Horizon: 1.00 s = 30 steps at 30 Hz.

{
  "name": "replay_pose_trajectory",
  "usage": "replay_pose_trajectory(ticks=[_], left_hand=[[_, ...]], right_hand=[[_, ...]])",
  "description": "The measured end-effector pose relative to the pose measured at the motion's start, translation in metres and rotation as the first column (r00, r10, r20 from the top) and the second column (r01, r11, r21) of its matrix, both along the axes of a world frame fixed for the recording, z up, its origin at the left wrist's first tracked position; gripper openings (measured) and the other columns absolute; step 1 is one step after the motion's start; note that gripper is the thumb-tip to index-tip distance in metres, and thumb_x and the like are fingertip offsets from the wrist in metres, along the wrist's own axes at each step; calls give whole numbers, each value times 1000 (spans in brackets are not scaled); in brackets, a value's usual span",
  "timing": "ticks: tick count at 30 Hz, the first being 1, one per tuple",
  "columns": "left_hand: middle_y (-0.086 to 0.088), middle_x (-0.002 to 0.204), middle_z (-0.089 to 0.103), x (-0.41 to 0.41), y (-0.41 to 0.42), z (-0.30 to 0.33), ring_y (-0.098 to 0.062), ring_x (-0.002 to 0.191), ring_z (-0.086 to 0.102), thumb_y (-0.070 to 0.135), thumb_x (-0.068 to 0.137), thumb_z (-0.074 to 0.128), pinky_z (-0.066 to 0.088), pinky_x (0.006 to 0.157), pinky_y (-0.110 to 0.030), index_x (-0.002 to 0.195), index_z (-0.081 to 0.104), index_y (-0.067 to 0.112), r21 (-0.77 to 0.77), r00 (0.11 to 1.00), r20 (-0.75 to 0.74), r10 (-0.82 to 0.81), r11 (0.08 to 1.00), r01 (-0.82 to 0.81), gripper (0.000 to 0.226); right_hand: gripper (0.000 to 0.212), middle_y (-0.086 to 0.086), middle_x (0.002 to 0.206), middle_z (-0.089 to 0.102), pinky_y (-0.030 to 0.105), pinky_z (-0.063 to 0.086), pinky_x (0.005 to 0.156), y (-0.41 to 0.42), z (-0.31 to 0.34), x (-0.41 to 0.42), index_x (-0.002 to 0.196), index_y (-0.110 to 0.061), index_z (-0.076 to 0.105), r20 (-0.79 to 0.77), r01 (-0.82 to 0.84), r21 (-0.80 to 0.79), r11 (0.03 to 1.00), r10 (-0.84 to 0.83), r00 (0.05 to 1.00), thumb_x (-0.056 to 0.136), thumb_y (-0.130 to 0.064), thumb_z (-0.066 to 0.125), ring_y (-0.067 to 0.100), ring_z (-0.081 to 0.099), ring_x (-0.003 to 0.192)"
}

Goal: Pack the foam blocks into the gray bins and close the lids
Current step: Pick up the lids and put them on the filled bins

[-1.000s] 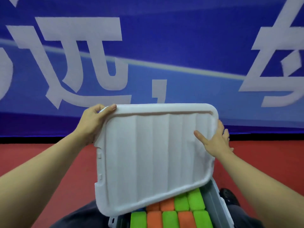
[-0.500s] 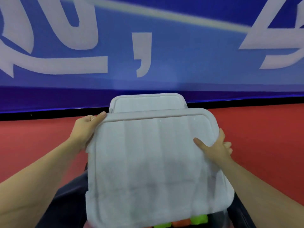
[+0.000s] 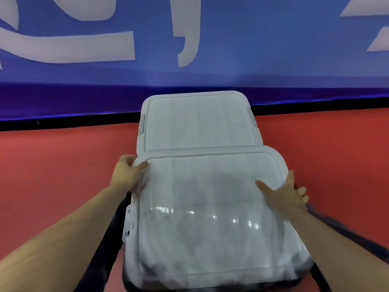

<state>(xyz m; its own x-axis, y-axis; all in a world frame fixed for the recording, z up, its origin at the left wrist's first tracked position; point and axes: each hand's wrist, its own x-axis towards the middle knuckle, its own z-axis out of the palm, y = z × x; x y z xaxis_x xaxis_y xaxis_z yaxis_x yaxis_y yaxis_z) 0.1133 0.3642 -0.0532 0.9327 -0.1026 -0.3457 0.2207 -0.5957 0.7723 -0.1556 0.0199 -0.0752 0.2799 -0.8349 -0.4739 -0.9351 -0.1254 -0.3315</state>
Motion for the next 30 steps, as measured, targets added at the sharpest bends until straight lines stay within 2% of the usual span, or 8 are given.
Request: replay_pose_trajectory(ticks=[4, 8, 12, 16, 20, 23, 28, 30], left_hand=[[0, 117, 63, -3, 4, -4, -19, 98, 60, 19, 89, 72, 46, 71, -23, 133, 60, 12, -3, 1000, 7, 10, 1000, -10, 46], [2, 114, 68, -4, 11, -11, -23, 103, 65, 18, 90, 68, 54, 89, -39, 130, 66, 16, -8, 999, -27, 16, 1000, -16, 40], [0, 110, 73, -11, 19, -23, -25, 98, 68, 19, 89, 67, 58, 84, -41, 123, 71, 18, -21, 998, -67, 17, 1000, -19, 34], [-4, 112, 73, -22, 28, -36, -27, 102, 69, 13, 91, 67, 57, 89, -41, 121, 71, 16, -39, 994, -111, 4, 999, -8, 31], [-2, 118, 69, -27, 38, -43, -26, 108, 66, 15, 91, 70, 55, 91, -41, 130, 63, 19, -33, 990, -123, -72, 997, 68, 40], [-2, 123, 65, -30, 50, -47, -25, 111, 63, 17, 90, 73, 52, 96, -42, 137, 56, 18, -6, 985, -136, -102, 995, 102, 50], [-10, 131, 59, -32, 59, -57, -30, 114, 60, 13, 89, 76, 53, 97, -48, 150, 45, 18, -6, 971, -232, -57, 998, 57, 68], [-11, 134, 59, -32, 57, -60, -31, 115, 60, 11, 91, 73, 52, 99, -48, 152, 43, 21, 10, 974, -218, -55, 998, 59, 69]], right_hand=[[130, 17, 158, 16, 63, 32, 109, -3, 1, 5, 155, -43, -16, -57, -43, 9, 999, 44, 997, 61, -94, 58, 40, 20, 143], [129, 16, 158, 16, 60, 30, 109, 0, -5, 3, 157, -40, -13, -65, -51, 35, 998, 53, 996, 64, -92, 59, 41, 22, 142], [130, 18, 162, 10, 61, 25, 113, 5, -17, -7, 157, -38, -16, -60, -41, 73, 996, 45, 997, 67, -87, 63, 42, 14, 148], [133, 17, 163, 11, 61, 26, 114, 11, -29, -17, 157, -35, -18, -31, -29, 89, 996, 32, 999, 67, -85, 66, 42, 12, 149], [127, 16, 164, 18, 57, 24, 120, 4, -33, -21, 162, -24, -3, 85, -71, 102, 992, 62, 994, 72, -74, 73, 41, 17, 151], [135, 9, 165, 25, 55, 29, 120, -2, -32, -25, 162, -20, 8, 216, -67, 173, 983, 29, 976, 60, -78, 76, 35, 26, 150], [138, 5, 167, 21, 49, 31, 121, -1, -29, -27, 162, -24, 4, 246, -75, 249, 966, 11, 969, 58, -77, 77, 29, 28, 151], [149, 8, 166, 21, 50, 30, 121, -1, -31, -28, 162, -29, -2, 207, -92, 242, 966, 41, 978, 45, -85, 72, 31, 27, 151]])
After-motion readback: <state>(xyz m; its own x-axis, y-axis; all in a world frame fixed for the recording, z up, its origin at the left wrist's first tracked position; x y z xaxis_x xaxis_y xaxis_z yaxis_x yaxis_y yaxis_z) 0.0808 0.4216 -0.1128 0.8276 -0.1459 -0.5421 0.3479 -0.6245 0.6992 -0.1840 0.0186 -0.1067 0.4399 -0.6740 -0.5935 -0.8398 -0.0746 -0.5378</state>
